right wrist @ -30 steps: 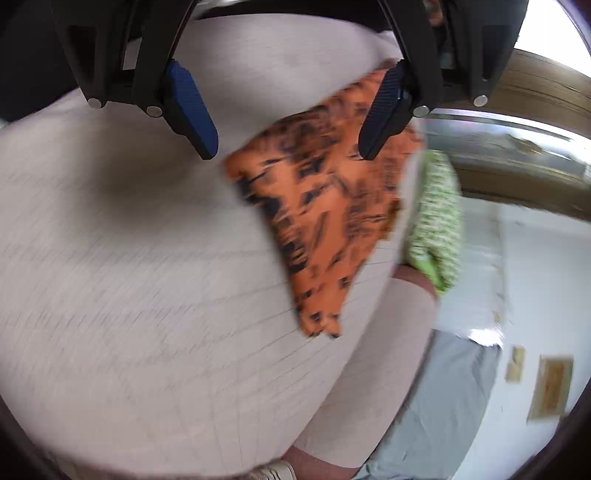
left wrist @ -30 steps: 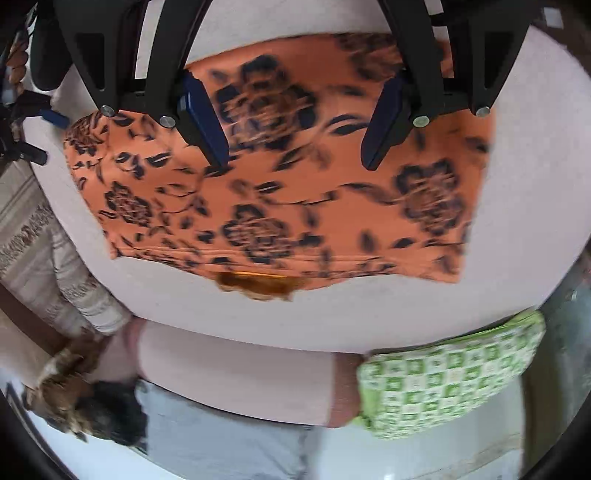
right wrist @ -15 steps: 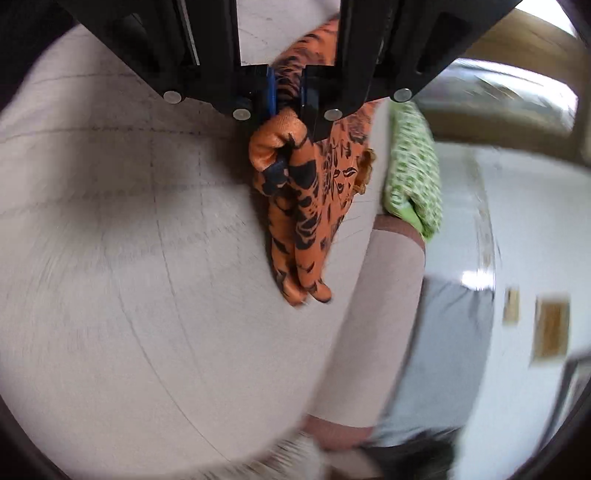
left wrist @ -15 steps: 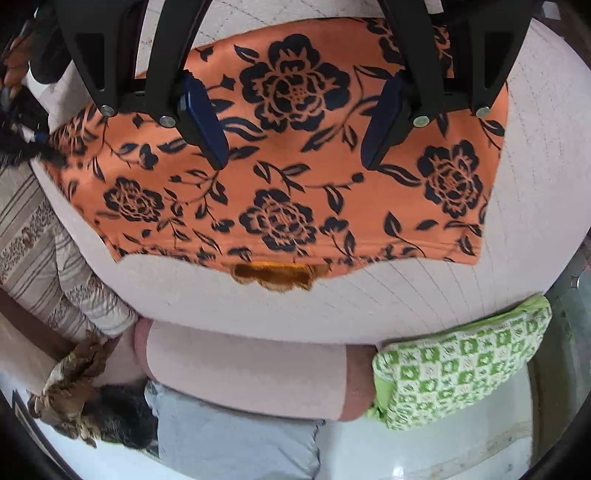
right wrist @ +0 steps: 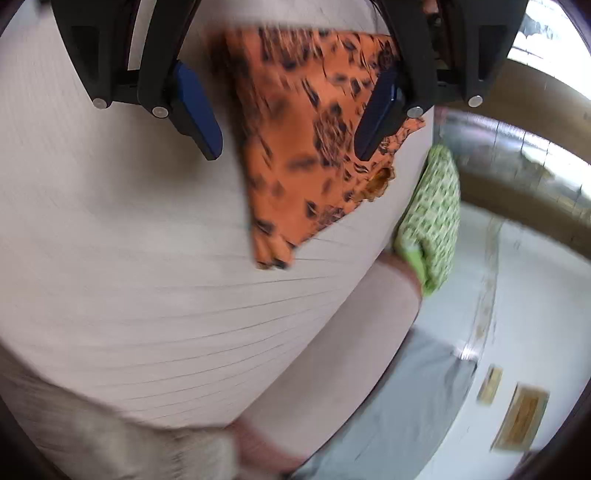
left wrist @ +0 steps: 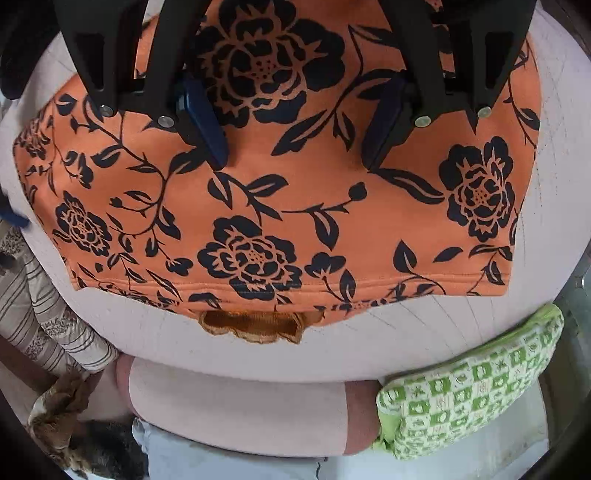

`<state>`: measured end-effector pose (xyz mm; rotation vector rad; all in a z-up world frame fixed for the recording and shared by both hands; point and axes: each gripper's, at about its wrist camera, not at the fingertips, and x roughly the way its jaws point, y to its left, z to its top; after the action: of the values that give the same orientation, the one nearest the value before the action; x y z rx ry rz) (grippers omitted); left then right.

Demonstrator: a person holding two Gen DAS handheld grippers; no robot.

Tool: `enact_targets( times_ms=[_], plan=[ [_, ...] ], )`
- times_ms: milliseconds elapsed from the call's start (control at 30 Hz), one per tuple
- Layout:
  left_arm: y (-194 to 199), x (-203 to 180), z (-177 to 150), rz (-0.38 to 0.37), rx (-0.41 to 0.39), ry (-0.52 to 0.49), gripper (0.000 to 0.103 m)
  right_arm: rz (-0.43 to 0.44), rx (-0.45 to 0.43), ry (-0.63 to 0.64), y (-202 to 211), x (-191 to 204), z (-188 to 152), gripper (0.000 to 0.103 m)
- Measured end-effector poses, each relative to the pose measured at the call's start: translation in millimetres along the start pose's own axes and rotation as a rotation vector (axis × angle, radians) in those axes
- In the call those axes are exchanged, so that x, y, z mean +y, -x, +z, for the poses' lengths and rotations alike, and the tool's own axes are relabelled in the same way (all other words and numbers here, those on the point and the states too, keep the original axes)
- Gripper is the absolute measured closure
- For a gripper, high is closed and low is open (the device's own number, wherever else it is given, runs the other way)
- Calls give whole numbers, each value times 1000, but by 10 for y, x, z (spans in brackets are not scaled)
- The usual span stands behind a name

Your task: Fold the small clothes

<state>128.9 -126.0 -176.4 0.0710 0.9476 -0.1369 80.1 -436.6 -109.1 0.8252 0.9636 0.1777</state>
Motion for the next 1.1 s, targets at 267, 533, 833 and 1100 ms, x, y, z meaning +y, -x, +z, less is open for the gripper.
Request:
enact_targets(
  times_ms=[267,533,833,1100],
  plan=[
    [-28,-5,13,0,1,-2,26,-47,173,105,-1050,90,505,87],
    [-9,17,14,-15,12,8,24,-181,97,87,-830,44,435,76],
    [180,90,-44,-21,28,59,24,-114,20,332,-138,922,-186,34],
    [566,180,-110,-38,-20,68,24,-56,123,57,-502,200,-307,34]
  ],
)
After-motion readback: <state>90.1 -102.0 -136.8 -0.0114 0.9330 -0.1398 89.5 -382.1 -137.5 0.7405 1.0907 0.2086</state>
